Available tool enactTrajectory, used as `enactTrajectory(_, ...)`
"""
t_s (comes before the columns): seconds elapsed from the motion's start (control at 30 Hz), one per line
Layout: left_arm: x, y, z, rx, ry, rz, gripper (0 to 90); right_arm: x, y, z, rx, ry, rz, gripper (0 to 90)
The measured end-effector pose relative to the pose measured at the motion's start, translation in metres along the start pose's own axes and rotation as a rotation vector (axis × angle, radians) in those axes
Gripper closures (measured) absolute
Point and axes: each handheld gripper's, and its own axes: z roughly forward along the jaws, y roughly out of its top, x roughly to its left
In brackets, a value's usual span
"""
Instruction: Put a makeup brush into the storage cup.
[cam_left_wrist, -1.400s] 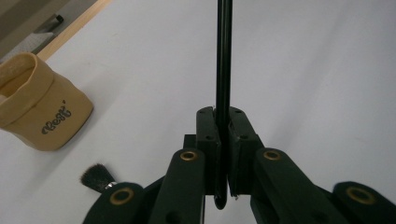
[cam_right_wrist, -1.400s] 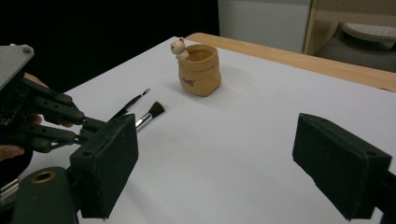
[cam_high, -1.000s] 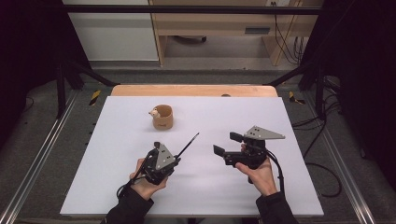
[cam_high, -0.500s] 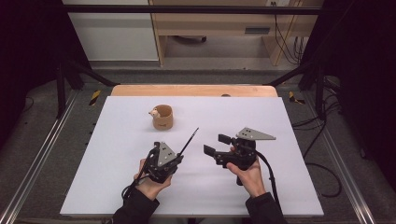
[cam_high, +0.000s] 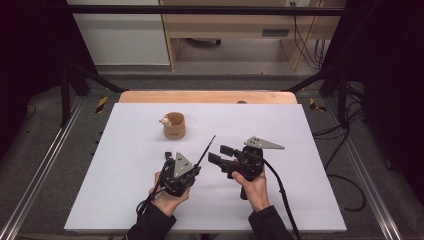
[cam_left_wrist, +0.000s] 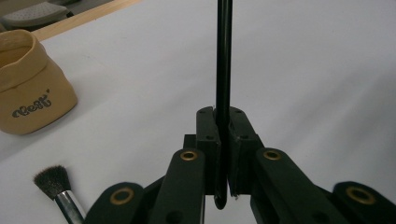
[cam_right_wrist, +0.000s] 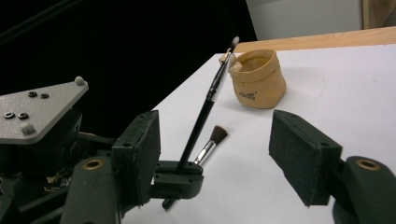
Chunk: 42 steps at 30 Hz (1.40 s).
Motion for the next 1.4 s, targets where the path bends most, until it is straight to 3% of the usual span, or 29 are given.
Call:
enactTrajectory(0.47,-0.008,0.004,0.004,-0.007,-0.001,-0.034,84.8,-0.001,-0.005,0.007,-0.023,0.0,0.052,46.8)
enactTrajectory(0.9,-0.014,0.004,0.006,-0.008,-0.006,-0.042,84.8,-0.001,-0.009,0.012,-0.037,0.019,0.102,64.2)
enactTrajectory(1.4,-0.019,0.004,0.005,-0.01,-0.021,-0.043,84.7,-0.002,-0.008,0.012,-0.05,0.022,0.136,77.2)
